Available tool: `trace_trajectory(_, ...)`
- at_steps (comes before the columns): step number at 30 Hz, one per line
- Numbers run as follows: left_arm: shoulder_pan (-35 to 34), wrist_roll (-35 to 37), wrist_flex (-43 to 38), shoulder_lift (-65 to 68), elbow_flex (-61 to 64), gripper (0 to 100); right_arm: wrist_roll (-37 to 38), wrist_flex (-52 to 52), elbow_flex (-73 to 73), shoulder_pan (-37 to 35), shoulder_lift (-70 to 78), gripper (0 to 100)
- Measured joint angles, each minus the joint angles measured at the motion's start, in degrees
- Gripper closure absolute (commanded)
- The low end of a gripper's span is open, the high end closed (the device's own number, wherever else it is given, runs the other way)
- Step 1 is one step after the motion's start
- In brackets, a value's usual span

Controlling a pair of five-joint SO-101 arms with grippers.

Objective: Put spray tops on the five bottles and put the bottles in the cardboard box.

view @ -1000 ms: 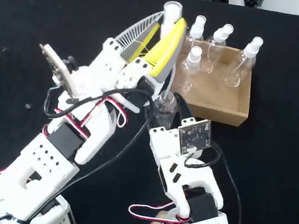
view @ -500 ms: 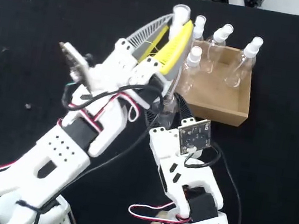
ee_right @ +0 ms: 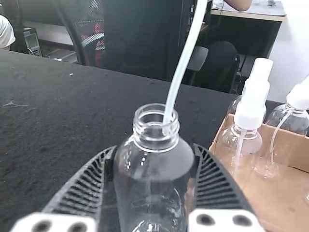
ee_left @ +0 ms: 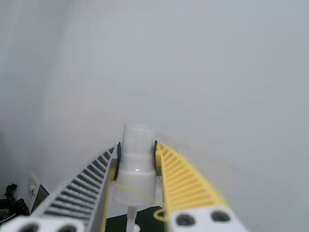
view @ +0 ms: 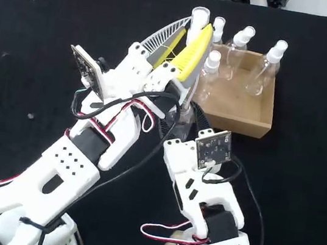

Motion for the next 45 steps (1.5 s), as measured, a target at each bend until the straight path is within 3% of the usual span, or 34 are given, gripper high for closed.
trace_trajectory(13, 0.0, 0.0, 0.1, -7.5, 8.9, 97, 0.0, 0.0, 0.0, 0.0, 0.0, 89.6)
trace_trajectory(27, -0.1, 0.0, 9.1, -8.2, 11.5, 97, 0.0, 4.7, -2.0, 0.0, 0.0, 89.6)
trace_trajectory(37, 0.5, 0.3, 9.4, -9.2, 16.2, 97, 0.1, 5.9, -2.5, 0.0, 0.0, 89.6)
trace_trajectory(42, 0.5, 0.4, 12.9, -14.0, 17.2, 86, 0.1, 5.9, -2.5, 0.0, 0.0, 89.6)
trace_trajectory(45, 0.3, 0.3, 17.4, -17.0, 17.2, 85, 0.1, 5.9, -2.5, 0.0, 0.0, 89.6)
